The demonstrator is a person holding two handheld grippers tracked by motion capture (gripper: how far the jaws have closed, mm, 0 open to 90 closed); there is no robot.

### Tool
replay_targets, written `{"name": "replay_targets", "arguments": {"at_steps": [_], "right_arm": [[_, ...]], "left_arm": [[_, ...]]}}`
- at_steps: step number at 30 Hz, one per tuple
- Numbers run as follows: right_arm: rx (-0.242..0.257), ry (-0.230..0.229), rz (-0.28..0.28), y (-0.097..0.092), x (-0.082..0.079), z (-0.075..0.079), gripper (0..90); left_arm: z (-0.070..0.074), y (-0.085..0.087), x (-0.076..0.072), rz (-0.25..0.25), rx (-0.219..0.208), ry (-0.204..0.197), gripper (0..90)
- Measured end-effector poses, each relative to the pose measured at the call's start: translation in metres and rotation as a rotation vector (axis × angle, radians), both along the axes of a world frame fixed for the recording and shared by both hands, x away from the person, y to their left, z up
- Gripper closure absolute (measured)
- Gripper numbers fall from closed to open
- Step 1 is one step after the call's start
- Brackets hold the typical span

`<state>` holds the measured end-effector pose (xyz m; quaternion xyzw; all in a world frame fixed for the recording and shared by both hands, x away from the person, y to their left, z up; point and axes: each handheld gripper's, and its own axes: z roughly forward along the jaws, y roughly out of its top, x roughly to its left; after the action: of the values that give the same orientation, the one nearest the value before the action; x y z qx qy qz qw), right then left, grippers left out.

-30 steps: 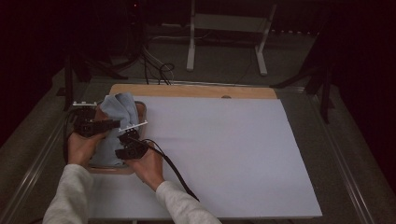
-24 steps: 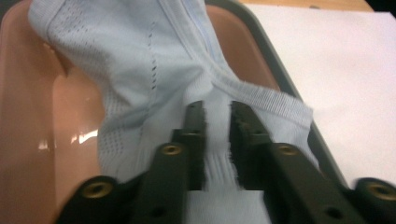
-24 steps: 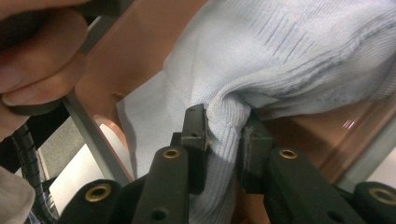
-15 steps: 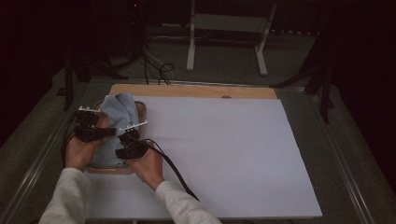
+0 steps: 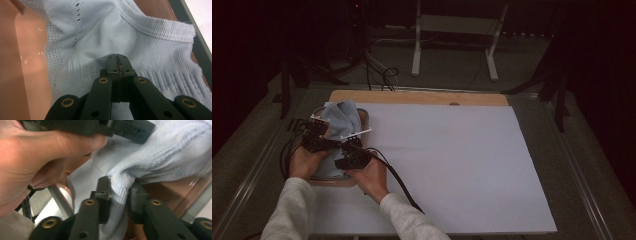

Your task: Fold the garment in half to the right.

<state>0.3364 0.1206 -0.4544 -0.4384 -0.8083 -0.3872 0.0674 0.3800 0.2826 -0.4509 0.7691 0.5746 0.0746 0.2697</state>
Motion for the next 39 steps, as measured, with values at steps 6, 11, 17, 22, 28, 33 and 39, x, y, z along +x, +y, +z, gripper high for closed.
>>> {"name": "replay_targets", "arguments": {"at_steps": [6, 11, 17, 22, 28, 33, 39], "right_arm": [[0.017, -0.083, 0.018, -0.017, 0.004, 0.013, 46.3], [0.058, -0.139, -0.028, -0.049, 0.013, 0.029, 38.3], [0.035, -0.251, -0.042, -0.079, 0.017, 0.036, 33.0], [0.026, -0.263, -0.050, -0.092, 0.016, 0.034, 32.8], [0.029, -0.266, -0.053, -0.101, 0.015, 0.030, 32.6], [0.028, -0.271, -0.054, -0.106, 0.015, 0.030, 32.4], [0.026, -0.283, -0.061, -0.114, 0.014, 0.031, 31.8]], "left_arm": [[-0.001, -0.003, 0.000, -0.008, 0.019, 0.016, 90.0], [-0.001, -0.004, 0.001, -0.012, 0.025, 0.019, 90.0], [0.001, -0.006, 0.005, -0.003, 0.008, -0.008, 90.0], [0.009, -0.009, 0.012, 0.025, 0.000, -0.059, 89.7], [0.004, -0.009, 0.023, 0.067, 0.038, -0.036, 90.0], [-0.003, -0.015, 0.024, 0.055, 0.152, -0.006, 90.0], [-0.012, -0.013, 0.025, 0.064, 0.210, 0.050, 90.0]]}}
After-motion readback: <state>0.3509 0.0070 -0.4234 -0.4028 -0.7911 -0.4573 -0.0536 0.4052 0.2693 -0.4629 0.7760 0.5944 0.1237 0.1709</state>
